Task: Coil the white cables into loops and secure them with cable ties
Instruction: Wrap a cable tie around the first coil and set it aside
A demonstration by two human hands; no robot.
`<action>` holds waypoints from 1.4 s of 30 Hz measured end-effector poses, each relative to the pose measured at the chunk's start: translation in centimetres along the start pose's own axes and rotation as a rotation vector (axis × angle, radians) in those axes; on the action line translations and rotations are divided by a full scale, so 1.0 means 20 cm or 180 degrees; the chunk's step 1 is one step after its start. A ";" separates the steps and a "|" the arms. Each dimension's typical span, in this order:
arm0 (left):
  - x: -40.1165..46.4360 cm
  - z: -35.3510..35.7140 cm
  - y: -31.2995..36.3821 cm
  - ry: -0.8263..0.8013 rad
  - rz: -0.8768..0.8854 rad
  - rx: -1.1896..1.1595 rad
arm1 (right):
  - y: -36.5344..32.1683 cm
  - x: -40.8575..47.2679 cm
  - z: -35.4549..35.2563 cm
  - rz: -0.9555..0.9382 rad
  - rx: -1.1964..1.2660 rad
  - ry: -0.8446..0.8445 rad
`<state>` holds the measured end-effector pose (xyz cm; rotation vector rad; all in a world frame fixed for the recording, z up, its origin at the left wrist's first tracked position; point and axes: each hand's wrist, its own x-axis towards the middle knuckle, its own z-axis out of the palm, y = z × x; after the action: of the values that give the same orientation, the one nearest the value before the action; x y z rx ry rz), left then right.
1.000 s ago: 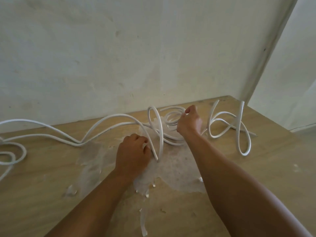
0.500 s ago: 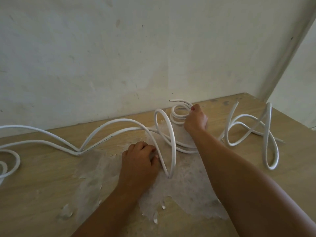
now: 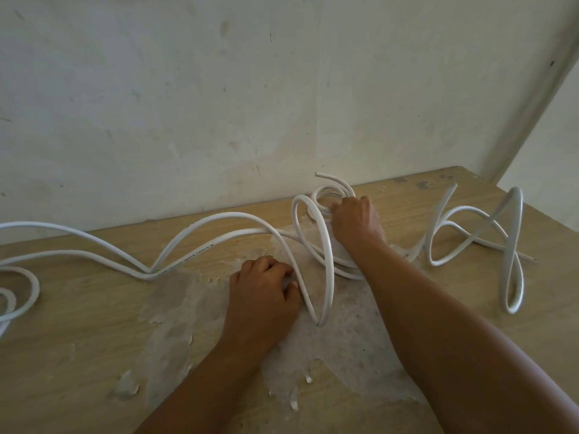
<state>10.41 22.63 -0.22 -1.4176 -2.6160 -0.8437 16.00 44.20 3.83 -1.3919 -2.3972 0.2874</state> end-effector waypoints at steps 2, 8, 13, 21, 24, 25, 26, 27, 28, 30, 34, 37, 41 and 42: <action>0.00 0.00 -0.01 -0.0030 0.0012 0.0015 | -0.02 0.00 -0.01 0.0040 0.0155 0.0035; 0.00 0.01 0.00 -0.0017 -0.0048 -0.0007 | -0.08 0.01 -0.01 0.0081 0.0450 0.0236; 0.00 0.01 0.00 0.0102 -0.0011 -0.0086 | -0.01 -0.03 0.03 -0.0311 -0.0216 0.0213; 0.00 0.01 0.00 0.0128 0.0005 -0.0068 | 0.00 -0.01 0.04 -0.0279 -0.0543 -0.0329; 0.00 0.00 0.00 0.0105 0.0009 -0.0057 | -0.01 0.00 0.03 -0.0247 -0.0458 -0.0480; 0.00 0.00 0.00 0.0090 0.0009 -0.0037 | -0.01 0.00 0.02 -0.0227 -0.0425 -0.0565; 0.00 0.01 0.00 0.0078 0.0011 -0.0008 | -0.02 0.01 0.02 -0.0219 -0.0399 -0.0638; 0.00 0.01 0.00 0.0074 0.0016 0.0016 | -0.02 0.01 0.01 -0.0227 -0.0382 -0.0678; 0.00 0.01 0.00 0.0083 0.0022 0.0021 | -0.01 0.01 0.01 -0.0228 -0.0359 -0.0692; 0.00 0.01 0.00 0.0121 0.0016 -0.0012 | -0.01 0.00 -0.01 -0.0181 -0.0271 -0.0620; 0.00 0.01 -0.01 0.0133 0.0026 -0.0006 | -0.03 -0.03 -0.10 -0.0146 0.0261 0.0126; 0.00 0.02 -0.01 0.0202 0.0086 0.0078 | -0.04 -0.02 -0.23 0.0012 0.1061 0.0547; 0.00 0.01 0.00 0.0407 0.0100 -0.0153 | -0.08 -0.08 -0.42 0.0152 0.1662 0.0795; -0.01 0.01 -0.01 0.0504 0.0097 -0.0291 | -0.09 -0.11 -0.45 0.0145 0.1747 0.0772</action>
<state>10.45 22.48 -0.46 -1.3466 -2.4627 -1.0383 19.19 41.46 12.31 -1.1457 -1.8948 0.6855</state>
